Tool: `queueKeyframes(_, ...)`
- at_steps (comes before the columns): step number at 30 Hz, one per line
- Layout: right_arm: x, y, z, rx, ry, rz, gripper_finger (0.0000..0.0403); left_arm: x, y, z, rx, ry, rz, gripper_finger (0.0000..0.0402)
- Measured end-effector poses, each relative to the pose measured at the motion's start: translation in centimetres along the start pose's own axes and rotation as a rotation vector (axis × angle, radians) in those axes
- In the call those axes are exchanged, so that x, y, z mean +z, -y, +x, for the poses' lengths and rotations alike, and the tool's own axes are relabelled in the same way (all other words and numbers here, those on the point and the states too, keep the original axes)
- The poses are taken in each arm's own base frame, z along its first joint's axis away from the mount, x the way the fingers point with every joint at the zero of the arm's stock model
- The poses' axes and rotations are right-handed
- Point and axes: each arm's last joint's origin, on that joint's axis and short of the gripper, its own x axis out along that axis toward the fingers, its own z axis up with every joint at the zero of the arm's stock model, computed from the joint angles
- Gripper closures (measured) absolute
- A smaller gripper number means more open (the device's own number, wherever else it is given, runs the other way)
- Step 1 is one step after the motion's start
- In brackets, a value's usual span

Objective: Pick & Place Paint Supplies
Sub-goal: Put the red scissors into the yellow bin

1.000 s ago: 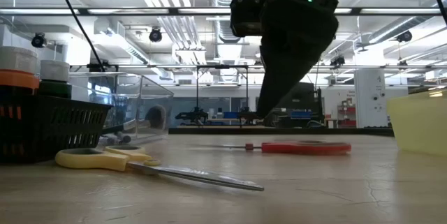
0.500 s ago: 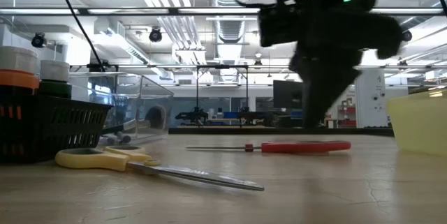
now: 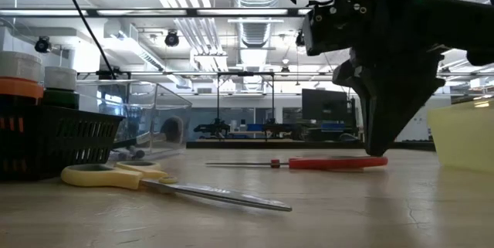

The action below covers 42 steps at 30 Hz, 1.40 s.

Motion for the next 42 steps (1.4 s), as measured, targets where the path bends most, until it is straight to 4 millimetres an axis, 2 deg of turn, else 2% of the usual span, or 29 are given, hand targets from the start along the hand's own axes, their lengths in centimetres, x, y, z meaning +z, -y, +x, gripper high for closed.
queueKeyframes(3, -0.1, 0.1, 0.1, -0.002, -0.005, 0.0, 0.0368, 0.0, 0.0, 0.0, 0.0, 0.0, 0.0, 0.0279)
queueKeyframes(11, -0.1, 0.1, 0.1, -0.003, -0.005, -0.016, 0.0252, 0.0, 0.0, 0.0, 0.0, 0.0, 0.005, 0.0279)
queueKeyframes(14, -0.1, 0.1, 0.1, -0.004, -0.006, -0.021, 0.0229, 0.0, 0.0, 0.0, 0.0, 0.0, 0.006, 0.0279)
queueKeyframes(30, 0.0, 1.3, 0.7, -0.045, -0.012, -0.037, 0.0223, 0.0, 0.0, 0.0, 0.0, 0.0, 0.008, 0.0279)
queueKeyframes(42, 0.0, 1.2, 1.1, -0.019, 0.011, -0.032, 0.0223, 0.0, 0.0, 0.0, 0.001, 0.0, 0.007, 0.0279)
